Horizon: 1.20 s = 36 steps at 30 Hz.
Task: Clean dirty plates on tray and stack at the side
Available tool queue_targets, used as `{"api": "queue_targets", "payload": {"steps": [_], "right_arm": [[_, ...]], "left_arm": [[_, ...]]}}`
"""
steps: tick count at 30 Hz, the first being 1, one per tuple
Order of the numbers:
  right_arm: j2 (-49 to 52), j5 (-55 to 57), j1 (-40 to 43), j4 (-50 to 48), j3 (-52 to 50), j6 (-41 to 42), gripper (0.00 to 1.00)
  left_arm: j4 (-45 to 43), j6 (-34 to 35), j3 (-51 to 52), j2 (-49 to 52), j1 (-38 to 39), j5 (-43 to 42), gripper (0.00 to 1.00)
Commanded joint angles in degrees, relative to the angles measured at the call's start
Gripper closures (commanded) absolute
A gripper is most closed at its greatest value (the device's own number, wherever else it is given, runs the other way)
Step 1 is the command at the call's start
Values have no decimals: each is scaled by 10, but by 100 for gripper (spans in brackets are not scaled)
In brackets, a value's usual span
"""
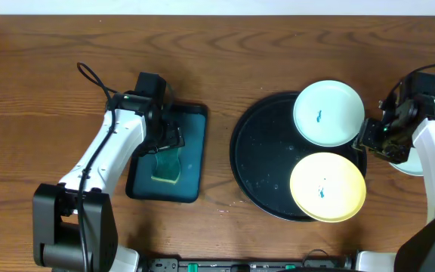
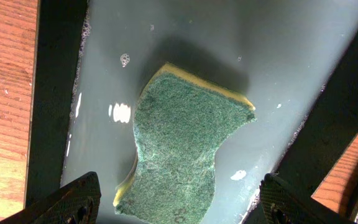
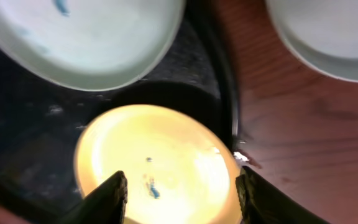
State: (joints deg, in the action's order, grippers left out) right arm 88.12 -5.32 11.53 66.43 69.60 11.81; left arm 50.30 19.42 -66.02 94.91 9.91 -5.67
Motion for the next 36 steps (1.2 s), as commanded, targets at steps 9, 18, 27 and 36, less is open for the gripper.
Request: {"api": "queue_targets", "payload": {"steps": [9, 18, 27, 36], "right_arm": [[2, 40, -11, -83, -180, 49, 57], [0, 37, -11, -93, -191, 33, 78], [-85, 86, -10, -53, -144, 65, 56], [-98, 123, -10, -86, -208, 119, 60]], "left_arm": [[1, -3, -5, -5, -2, 3, 17], [1, -3, -5, -5, -2, 3, 17], [1, -3, -5, -5, -2, 3, 17], [1, -3, -5, -5, -2, 3, 17]]}}
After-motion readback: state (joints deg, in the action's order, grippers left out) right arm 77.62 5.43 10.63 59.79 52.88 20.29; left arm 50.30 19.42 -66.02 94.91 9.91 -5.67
